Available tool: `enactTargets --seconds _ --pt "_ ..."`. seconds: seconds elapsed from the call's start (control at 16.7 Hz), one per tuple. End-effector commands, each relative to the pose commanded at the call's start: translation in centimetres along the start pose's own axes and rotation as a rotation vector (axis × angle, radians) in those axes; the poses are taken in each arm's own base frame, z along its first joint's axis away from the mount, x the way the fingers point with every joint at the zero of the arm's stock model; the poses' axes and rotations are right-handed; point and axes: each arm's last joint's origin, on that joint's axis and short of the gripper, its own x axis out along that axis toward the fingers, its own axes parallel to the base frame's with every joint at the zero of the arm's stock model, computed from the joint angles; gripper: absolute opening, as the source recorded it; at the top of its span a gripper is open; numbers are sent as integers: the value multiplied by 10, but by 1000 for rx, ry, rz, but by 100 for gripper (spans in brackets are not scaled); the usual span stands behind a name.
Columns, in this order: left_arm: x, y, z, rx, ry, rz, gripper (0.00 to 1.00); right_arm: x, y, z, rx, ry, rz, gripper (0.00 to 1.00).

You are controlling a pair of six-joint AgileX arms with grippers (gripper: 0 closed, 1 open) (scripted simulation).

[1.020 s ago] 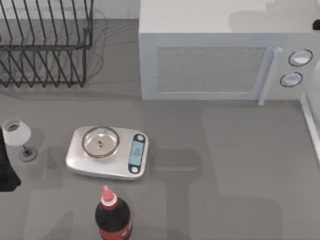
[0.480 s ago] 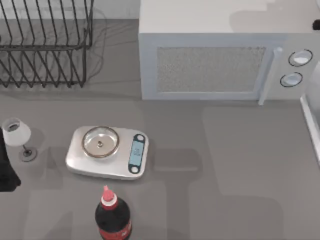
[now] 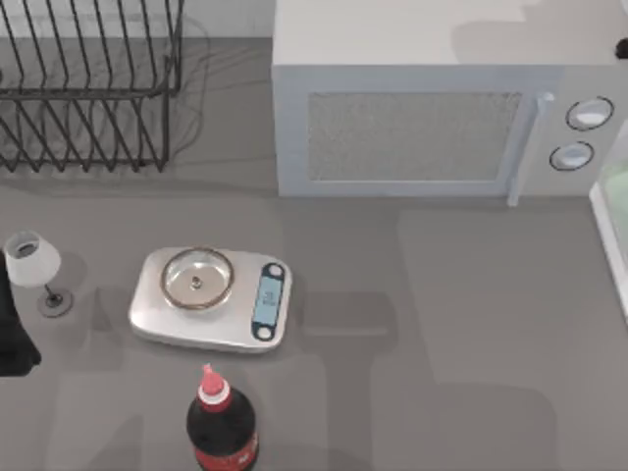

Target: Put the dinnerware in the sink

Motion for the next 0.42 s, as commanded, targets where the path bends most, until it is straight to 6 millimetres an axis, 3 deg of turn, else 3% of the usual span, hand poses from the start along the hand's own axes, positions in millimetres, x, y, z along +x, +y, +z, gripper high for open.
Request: enactTargets --seconds 0.12,0.42 --pt "0 0 0 0 0 0 100 0 0 0 0 0 0 100" --pt "0 0 0 0 0 0 100 0 0 0 0 0 0 100"
